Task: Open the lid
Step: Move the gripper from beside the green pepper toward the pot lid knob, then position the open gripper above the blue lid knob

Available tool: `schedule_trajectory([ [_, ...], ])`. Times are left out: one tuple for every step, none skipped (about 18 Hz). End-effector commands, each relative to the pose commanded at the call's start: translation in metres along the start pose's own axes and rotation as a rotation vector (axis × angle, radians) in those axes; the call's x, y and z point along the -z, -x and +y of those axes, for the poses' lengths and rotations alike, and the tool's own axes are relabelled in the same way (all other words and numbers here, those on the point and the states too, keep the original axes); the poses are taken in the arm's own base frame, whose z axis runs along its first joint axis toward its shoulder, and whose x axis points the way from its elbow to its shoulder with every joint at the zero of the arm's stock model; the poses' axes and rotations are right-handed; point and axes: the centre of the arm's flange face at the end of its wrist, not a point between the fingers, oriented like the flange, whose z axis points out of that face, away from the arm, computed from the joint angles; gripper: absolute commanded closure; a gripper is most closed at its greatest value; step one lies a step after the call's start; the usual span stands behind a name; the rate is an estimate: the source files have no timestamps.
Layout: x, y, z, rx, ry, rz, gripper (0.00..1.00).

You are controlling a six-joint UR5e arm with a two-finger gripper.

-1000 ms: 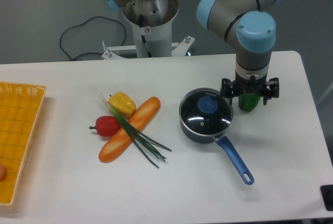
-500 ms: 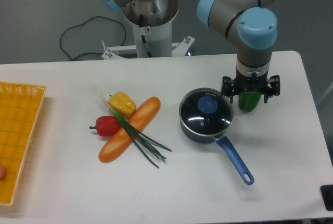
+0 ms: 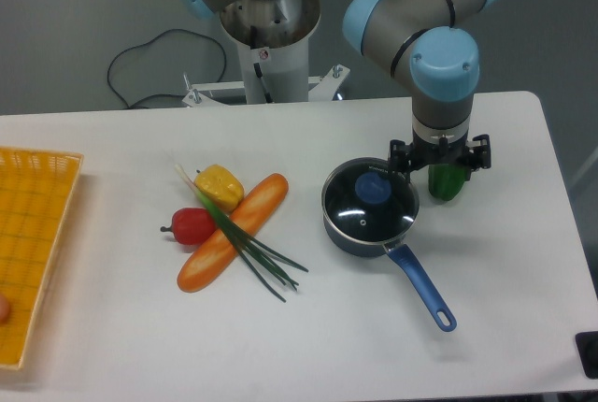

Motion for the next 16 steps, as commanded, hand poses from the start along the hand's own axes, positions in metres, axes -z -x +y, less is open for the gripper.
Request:
schedule_trajectory([
  [0.001,0.000,-0.001,-0.004,-0.001,-0.001,0.00],
  [0.001,-0.001,-0.002,-0.006,0.000,0.000,0.00],
  [-0.001,-0.002,-0.002,-0.009,0.001,0.000,0.00],
  [0.002,-0.005,-0.005,-0.016,-0.004,0.000,0.00],
  [0.004,-0.005,-0.006,-0.016,-0.012,0.002,0.00],
  [0.006,-0.006,-0.008,-0.016,-0.024,0.011,0.00],
  [0.008,-0.008,-0.010,-0.007,-0.042,0.034,0.00],
  [0.008,-0.011,-0.011,-0.007,-0.057,0.061,0.00],
  [0.005,-0.013,-0.011,-0.010,-0.053,0.079,0.00],
  [0.002,-0.015,-0.010,-0.021,-0.035,0.090,0.00],
  [0.002,-0.016,-0.010,-0.026,-0.023,0.099,0.00],
  [0.003,-0.016,-0.009,-0.033,-0.020,0.105,0.00],
  [0.004,-0.018,-0.009,-0.048,-0.017,0.107,0.00],
  [0.006,-0.020,-0.010,-0.085,-0.017,0.104,0.00],
  [0.013,-0.021,-0.014,-0.135,-0.022,0.095,0.00],
  [0.019,-0.027,-0.019,-0.185,-0.018,0.100,0.00],
])
